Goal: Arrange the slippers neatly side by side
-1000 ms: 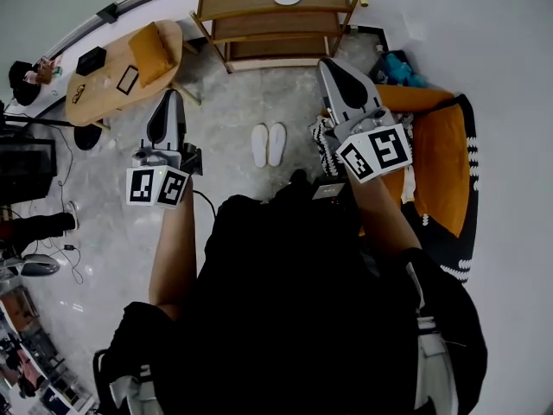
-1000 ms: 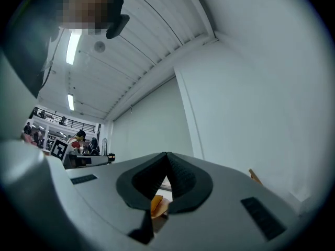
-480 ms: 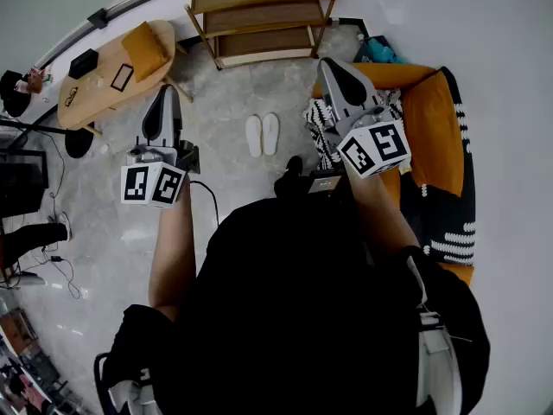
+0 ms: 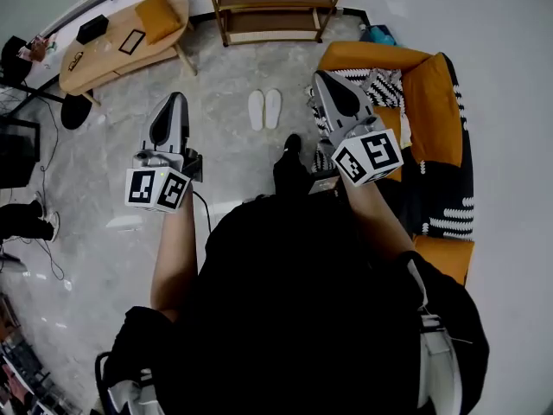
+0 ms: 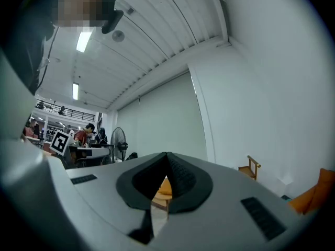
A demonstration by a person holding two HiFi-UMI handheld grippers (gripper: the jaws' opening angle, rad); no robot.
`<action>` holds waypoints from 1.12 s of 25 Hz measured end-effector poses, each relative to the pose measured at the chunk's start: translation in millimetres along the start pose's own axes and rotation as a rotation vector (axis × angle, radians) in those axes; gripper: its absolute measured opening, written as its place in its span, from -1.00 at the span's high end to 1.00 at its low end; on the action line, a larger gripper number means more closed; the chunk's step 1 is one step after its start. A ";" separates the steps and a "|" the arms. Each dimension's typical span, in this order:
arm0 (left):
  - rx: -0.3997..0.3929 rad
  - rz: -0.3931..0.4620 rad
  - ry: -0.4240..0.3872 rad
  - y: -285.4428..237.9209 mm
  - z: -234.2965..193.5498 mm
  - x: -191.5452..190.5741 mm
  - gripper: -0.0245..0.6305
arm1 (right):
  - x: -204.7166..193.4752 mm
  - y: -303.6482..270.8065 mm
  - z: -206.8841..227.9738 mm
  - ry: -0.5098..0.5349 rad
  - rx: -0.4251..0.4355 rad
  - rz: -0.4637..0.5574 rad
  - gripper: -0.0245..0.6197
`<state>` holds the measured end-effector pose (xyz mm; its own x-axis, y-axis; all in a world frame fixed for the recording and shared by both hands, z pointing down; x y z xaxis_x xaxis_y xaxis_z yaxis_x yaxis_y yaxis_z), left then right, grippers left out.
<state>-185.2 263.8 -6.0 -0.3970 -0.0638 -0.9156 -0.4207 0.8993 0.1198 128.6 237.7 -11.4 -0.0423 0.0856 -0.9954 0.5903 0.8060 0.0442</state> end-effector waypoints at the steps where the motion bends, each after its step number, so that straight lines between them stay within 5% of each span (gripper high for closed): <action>1: 0.009 -0.004 0.000 9.7 3.2 -2.9 0.88 | 0.8 6.6 -5.7 0.005 0.001 -0.011 0.82; 12: 0.034 0.030 0.016 55.4 37.6 -18.7 0.88 | -4.2 44.1 -20.3 0.021 0.010 0.001 0.83; 28: 0.051 -0.133 0.059 53.6 102.9 -59.1 0.88 | -20.3 119.0 4.3 -0.004 0.025 -0.034 0.83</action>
<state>-100.4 360.3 15.0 -0.3883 -0.2074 -0.8979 -0.4315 0.9018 -0.0217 203.1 329.4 13.6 -0.0595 0.0562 -0.9966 0.6084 0.7936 0.0085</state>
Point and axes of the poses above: the fingertips, and each gripper's own axes: y backward along the fingers, z to its right, x out of its top, the point moved 7 cm from there along y, backward along the fingers, and after that the axes turned 11 degrees about y, right-handed, at the moved point
